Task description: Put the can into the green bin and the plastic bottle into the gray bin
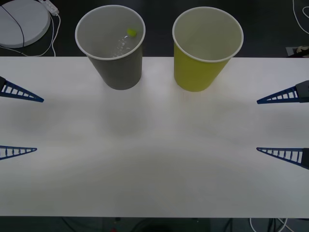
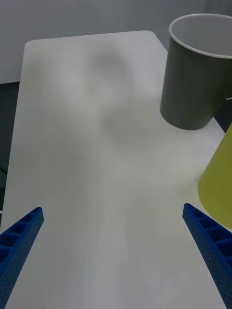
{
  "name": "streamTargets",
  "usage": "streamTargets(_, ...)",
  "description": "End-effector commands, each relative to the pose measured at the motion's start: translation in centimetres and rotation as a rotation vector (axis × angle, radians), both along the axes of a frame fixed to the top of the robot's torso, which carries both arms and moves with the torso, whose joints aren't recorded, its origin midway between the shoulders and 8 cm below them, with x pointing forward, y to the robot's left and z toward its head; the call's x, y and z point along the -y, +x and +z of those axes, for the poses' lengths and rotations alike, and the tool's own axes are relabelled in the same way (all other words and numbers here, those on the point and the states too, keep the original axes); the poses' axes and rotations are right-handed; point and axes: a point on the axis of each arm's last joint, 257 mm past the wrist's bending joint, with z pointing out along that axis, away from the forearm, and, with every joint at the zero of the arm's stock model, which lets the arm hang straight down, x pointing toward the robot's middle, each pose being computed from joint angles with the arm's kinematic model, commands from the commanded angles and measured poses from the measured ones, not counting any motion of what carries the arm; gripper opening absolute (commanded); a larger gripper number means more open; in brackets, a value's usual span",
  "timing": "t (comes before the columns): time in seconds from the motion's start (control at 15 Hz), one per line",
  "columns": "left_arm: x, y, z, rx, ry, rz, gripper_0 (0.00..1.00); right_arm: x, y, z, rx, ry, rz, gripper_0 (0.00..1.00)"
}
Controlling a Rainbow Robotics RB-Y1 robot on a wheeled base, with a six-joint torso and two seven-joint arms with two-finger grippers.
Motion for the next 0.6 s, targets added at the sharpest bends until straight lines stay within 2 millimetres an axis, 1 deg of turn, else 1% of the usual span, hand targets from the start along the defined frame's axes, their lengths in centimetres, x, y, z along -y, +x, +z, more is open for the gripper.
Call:
streamTargets(0.07, 0.07, -0.15, -0.07, -0.005, 0.000, -0.004, 1.00, 0.00, 0.00, 0.00, 0.000, 0.000, 0.000, 1.00)
streamTargets(0.6, 0.15, -0.43, -0.05, -0.015, -0.005, -0.011, 1.00, 0.00, 0.00, 0.00, 0.000, 0.000, 0.000, 1.00)
